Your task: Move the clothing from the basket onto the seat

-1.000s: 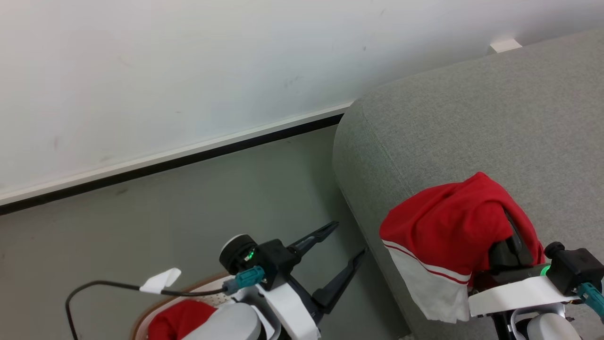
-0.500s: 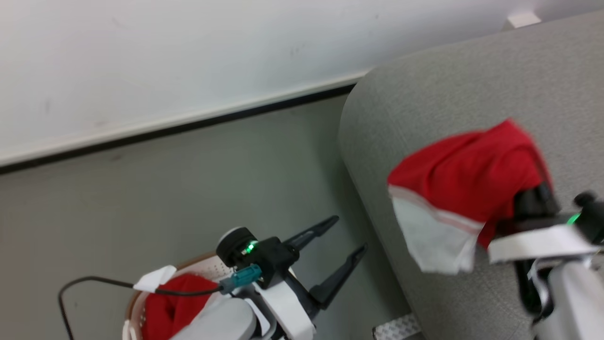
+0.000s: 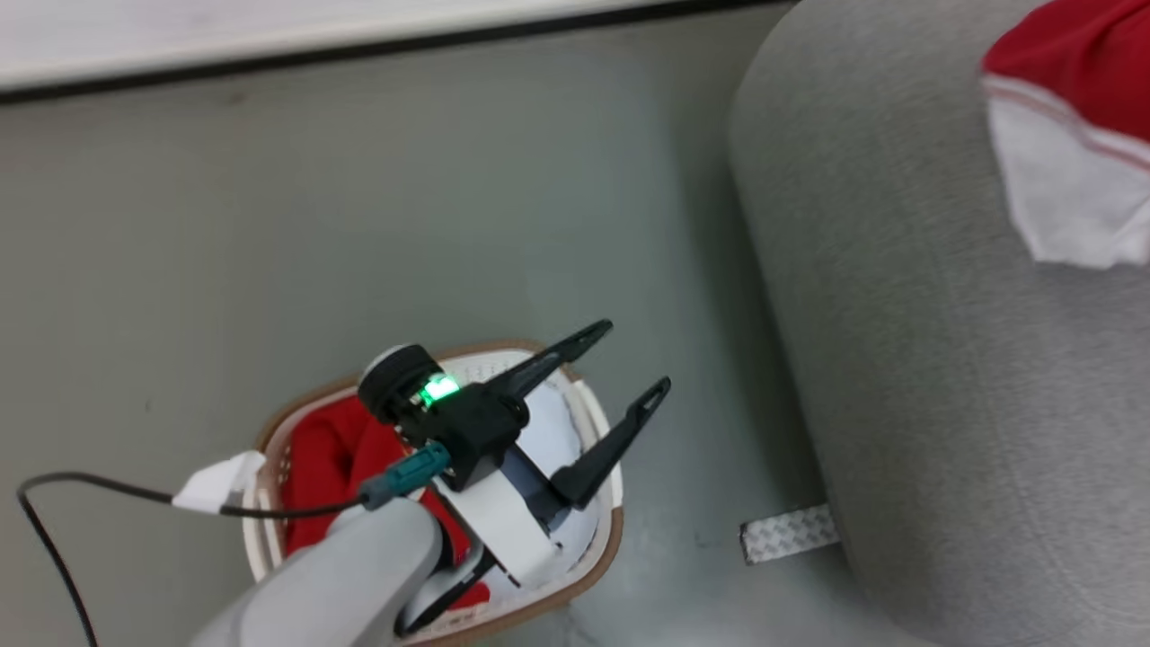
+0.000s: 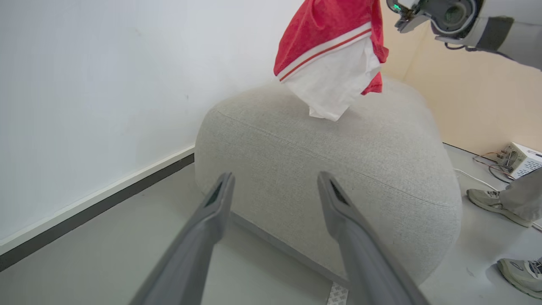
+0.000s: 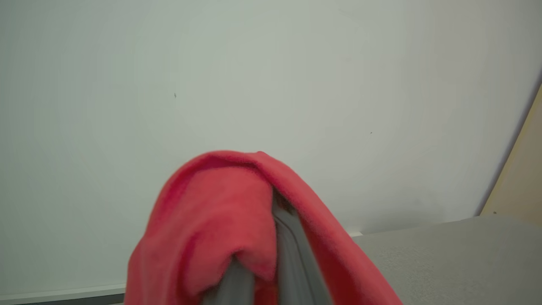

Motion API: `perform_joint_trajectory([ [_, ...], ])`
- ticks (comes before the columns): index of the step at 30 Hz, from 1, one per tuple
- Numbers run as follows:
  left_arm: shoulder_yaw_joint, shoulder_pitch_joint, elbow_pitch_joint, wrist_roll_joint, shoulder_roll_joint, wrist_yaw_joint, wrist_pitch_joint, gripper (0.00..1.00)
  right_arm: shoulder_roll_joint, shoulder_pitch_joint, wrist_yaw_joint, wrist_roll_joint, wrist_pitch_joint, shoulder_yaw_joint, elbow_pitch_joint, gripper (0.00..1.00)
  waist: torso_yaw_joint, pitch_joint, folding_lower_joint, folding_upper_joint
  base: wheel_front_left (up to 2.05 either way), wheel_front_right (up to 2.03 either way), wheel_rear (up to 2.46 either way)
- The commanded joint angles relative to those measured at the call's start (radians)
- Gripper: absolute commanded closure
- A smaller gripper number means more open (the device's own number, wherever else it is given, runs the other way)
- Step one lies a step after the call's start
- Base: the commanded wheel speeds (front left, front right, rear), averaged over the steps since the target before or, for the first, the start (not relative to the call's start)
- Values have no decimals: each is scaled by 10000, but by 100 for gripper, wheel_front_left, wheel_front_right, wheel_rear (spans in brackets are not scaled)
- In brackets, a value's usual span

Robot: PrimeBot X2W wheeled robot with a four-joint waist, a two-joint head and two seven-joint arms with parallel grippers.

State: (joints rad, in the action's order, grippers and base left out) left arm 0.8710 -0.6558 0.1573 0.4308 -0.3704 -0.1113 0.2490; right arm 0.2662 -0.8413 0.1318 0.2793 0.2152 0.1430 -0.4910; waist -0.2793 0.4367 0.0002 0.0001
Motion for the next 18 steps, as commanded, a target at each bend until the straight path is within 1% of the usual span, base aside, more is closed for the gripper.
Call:
perform_joint_trajectory([
  [1,-51,-134,-76,-154,-141,-25,5,0,158,-333,-22,-102,-3,132,-105,100,595,786,-2,-1,0,0,0],
  [3,-79,-267,-218,-195,-287,-30,-16,0,391,-808,-22,-41,15,499,-268,100,796,1128,-2,-1,0,0,0],
  [6,-201,-362,-366,-211,-600,-26,-19,0,601,-1344,-22,-284,65,958,-469,100,991,1557,-2,-1,0,0,0],
  [8,-306,-379,-448,-168,-784,4,-23,0,746,-1628,-23,-636,-6,1283,-655,100,1071,1798,-2,-1,0,0,0],
  [10,-363,-440,-509,-306,-958,71,-21,0,857,-1870,-22,-1232,-153,1763,-893,100,1131,1992,-2,-1,0,0,0],
  [14,-398,-412,-617,-223,-1046,121,16,0,894,-2033,-22,-2628,-1112,2470,-1559,100,1232,2246,-2,-1,0,0,0],
  [18,-425,-410,-623,-170,-1064,117,53,0,994,-1777,-22,-3725,-2439,2534,-2244,100,1276,2324,-2,-1,0,0,0],
])
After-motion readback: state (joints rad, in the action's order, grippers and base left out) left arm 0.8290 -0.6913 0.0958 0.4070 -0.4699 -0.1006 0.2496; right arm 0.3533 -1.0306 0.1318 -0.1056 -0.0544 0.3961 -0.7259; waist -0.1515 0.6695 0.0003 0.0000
